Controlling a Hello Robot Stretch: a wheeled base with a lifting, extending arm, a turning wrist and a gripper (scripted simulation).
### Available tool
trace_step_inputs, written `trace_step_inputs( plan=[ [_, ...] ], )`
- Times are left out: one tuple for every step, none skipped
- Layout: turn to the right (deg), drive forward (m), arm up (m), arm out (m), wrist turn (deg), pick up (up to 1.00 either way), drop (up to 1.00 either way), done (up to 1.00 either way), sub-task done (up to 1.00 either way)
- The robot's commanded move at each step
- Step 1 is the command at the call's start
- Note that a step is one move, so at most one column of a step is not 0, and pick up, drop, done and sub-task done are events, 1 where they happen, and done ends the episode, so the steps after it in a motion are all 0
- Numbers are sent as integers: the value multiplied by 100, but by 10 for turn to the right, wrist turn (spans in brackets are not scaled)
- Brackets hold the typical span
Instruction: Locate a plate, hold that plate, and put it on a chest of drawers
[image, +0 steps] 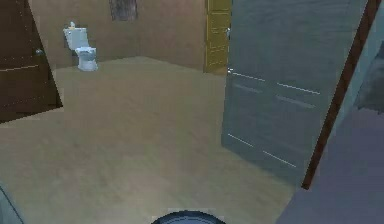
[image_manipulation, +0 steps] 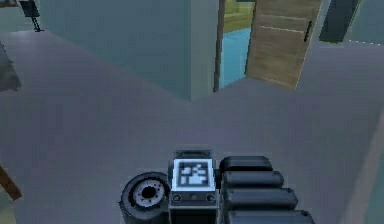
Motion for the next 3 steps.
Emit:
trace_step_inputs(
  plan=[
    [450,0,0,0,0,0,0,0,0],
    [0,45,0,0,0,0,0,0,0],
    [-450,0,0,0,0,0,0,0,0]
  ],
)
